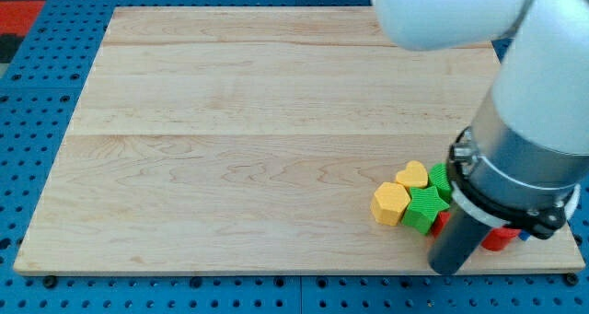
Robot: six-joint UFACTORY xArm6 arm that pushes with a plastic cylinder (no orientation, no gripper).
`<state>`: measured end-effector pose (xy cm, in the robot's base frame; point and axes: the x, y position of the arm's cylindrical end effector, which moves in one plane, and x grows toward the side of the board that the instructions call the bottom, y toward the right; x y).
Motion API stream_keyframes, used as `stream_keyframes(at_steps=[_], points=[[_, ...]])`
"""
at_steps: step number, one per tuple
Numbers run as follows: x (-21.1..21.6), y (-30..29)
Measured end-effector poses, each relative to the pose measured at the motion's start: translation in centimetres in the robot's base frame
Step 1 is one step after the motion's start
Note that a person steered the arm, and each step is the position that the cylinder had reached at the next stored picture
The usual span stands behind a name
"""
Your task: Slide red star a bit up
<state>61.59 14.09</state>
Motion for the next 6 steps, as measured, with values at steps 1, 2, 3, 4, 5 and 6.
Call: stream_keyframes(at_steps=[1, 2, 3, 4, 5, 6], points=[[0.2, -0.3], [0.2, 0.1], [0.3, 3.5], [0.2, 4.4], [0.0, 2.9], [-1.6, 0.5]])
